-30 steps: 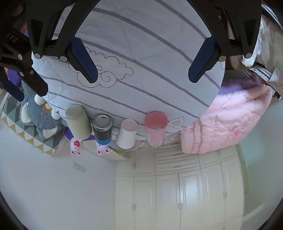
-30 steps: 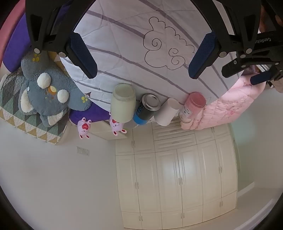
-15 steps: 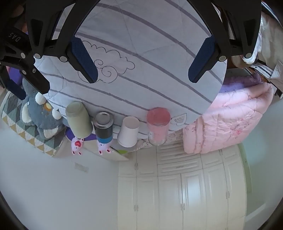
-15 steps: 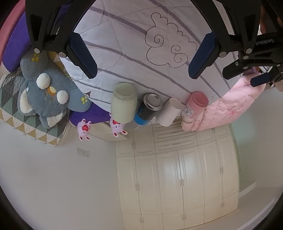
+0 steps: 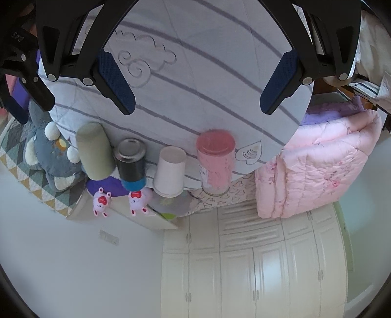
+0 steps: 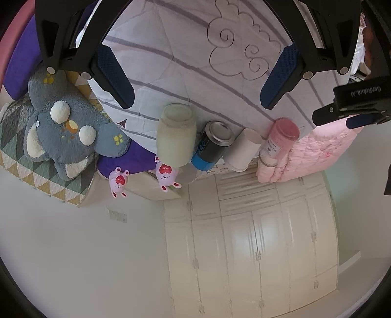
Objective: Flip cup upright
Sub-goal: 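Move the left tool to the lying pink jar and close on it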
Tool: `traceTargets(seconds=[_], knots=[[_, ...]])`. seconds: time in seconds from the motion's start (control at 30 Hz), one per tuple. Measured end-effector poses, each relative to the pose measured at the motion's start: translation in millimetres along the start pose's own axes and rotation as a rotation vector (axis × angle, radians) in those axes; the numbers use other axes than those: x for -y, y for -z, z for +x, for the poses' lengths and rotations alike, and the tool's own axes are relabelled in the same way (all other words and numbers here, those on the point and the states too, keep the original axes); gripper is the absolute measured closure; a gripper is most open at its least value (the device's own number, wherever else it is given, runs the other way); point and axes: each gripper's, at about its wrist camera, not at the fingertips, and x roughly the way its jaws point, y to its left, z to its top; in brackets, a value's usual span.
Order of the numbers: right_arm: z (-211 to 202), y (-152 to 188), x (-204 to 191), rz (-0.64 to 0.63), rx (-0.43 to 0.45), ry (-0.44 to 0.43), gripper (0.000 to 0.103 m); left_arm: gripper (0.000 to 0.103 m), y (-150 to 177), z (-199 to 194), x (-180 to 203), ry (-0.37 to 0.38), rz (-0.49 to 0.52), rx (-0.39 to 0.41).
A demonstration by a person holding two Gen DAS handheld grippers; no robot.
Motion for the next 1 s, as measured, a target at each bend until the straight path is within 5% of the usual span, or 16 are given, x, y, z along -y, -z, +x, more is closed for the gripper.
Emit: traceTargets(seconds=[0.47,1.0], knots=[[56.0,-33.6,-16.5,0.005,-0.033,-0.004,0.000,0.000,-39.0,54.4,-15.8,-0.014,-0.001,-0.055],[91.8,-56.0,-29.1,-0.018,-0.035,0.010,0.000,0.001,-65.8,163.9,-37.0,-0.043,-0.011,-0.242]])
